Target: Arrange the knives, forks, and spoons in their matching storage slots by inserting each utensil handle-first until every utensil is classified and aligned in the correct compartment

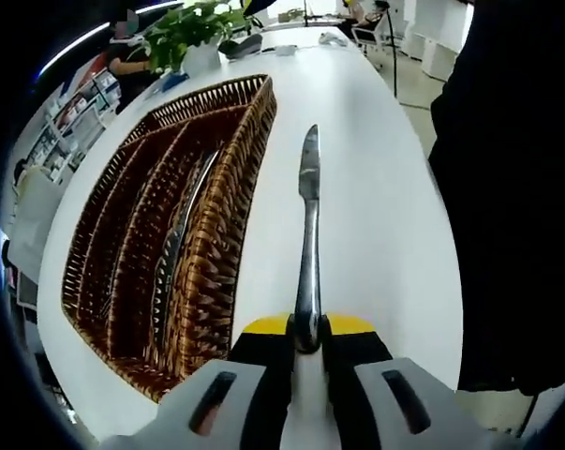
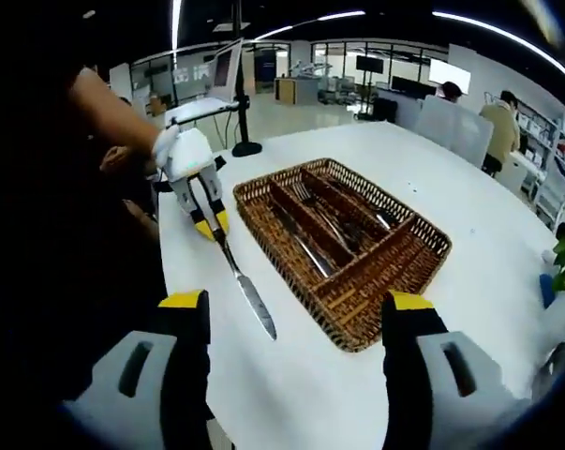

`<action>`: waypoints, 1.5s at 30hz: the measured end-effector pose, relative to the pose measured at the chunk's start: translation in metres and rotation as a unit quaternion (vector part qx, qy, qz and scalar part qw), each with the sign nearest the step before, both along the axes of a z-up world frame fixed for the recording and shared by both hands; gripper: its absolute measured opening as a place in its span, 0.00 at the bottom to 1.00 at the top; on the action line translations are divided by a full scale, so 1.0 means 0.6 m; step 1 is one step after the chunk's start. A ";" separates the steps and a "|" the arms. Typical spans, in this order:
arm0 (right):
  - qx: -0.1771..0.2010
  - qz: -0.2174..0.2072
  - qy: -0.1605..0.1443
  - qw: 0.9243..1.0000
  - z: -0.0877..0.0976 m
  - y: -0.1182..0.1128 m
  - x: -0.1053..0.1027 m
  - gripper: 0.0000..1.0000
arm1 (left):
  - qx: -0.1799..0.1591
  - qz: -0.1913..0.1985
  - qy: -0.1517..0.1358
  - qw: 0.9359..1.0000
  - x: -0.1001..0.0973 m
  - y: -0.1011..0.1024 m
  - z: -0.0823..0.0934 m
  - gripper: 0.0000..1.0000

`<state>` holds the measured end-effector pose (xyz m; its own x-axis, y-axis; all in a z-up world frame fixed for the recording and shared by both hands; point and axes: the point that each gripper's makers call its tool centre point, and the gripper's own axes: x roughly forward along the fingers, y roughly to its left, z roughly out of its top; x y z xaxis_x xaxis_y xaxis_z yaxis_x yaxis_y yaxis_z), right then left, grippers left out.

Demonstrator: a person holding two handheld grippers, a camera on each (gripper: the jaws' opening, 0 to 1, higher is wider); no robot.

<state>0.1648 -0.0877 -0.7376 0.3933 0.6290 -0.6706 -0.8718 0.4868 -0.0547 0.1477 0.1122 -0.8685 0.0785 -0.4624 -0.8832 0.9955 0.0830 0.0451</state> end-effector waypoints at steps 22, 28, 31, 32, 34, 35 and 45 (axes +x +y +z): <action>-0.028 0.071 0.039 0.996 -0.074 0.036 -0.031 0.56 | -0.030 -0.002 0.003 1.000 -0.007 -0.027 0.021 0.00; -0.040 0.087 0.069 0.993 -0.134 0.056 -0.043 0.56 | 0.015 0.002 -0.027 1.000 0.015 0.001 0.017 0.00; -0.040 0.086 0.081 0.992 -0.152 0.066 -0.051 0.53 | -0.001 0.010 -0.022 1.000 0.012 -0.008 0.022 0.00; -0.039 0.088 0.077 0.992 -0.157 0.070 -0.052 0.50 | -0.002 0.009 -0.024 1.000 0.013 -0.010 0.023 0.01; -0.068 0.087 0.076 0.991 -0.181 0.064 -0.048 0.46 | -0.008 0.014 -0.023 1.000 0.015 -0.012 0.023 0.08; -0.077 0.089 0.064 0.991 -0.188 0.061 -0.040 0.44 | -0.019 0.016 -0.024 0.999 0.017 -0.019 0.027 0.13; -0.143 0.142 0.068 0.977 -0.208 0.050 -0.021 0.30 | -0.028 0.026 -0.028 0.999 0.029 -0.016 0.034 0.26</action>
<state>0.1520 -0.0579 -0.8624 0.1251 0.4798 -0.8684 -0.9783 0.2053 -0.0275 0.1649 0.1026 -0.8481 0.1522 -0.5046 -0.8499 0.9858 0.1391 0.0939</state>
